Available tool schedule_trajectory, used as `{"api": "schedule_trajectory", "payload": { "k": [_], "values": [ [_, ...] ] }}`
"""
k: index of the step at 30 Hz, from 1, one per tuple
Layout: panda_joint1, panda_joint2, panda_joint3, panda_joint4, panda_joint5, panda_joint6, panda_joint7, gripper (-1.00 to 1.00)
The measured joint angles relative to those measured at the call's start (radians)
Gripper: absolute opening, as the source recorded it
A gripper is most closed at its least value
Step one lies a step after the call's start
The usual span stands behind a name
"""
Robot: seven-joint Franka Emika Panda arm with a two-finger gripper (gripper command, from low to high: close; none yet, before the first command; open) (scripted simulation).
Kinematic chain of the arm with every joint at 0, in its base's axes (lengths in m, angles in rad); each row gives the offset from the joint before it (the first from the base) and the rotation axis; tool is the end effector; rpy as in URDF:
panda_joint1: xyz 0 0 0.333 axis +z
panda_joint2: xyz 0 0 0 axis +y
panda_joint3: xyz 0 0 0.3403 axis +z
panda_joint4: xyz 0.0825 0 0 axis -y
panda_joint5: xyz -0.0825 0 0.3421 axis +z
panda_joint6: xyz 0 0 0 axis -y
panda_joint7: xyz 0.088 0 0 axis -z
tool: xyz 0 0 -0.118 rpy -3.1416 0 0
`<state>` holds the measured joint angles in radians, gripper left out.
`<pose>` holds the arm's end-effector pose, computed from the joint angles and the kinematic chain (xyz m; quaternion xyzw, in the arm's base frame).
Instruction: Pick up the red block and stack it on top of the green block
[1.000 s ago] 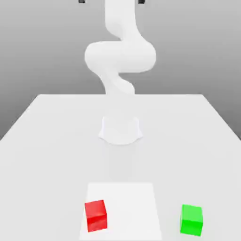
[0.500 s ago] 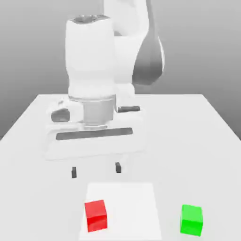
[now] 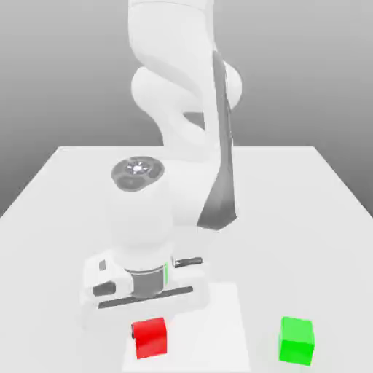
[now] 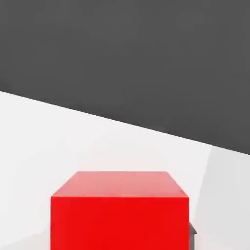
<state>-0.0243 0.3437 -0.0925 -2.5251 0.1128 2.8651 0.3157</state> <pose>0.4475 -0.0601 0.2008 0.9643 -0.2647 -0.0003 0.0003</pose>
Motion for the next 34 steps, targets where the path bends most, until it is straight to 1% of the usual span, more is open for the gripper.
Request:
{"api": "schedule_trajectory", "payload": {
  "k": [6,24,26,30,31,34],
  "values": [
    [0.029,-0.172,-0.027,-0.024,-0.061,-0.148,0.066,-1.0],
    [0.322,-0.205,0.115,0.064,-0.109,-0.269,0.751,-1.0],
    [0.351,-0.201,0.129,0.073,-0.118,-0.271,0.822,-1.0],
    [0.367,-0.09,0.128,0.082,-0.133,-0.168,0.86,-1.0],
    [0.369,-0.06,0.126,0.084,-0.136,-0.14,0.863,1.0],
    [0.369,-0.06,0.126,0.084,-0.136,-0.14,0.863,1.0]
  ]
}}
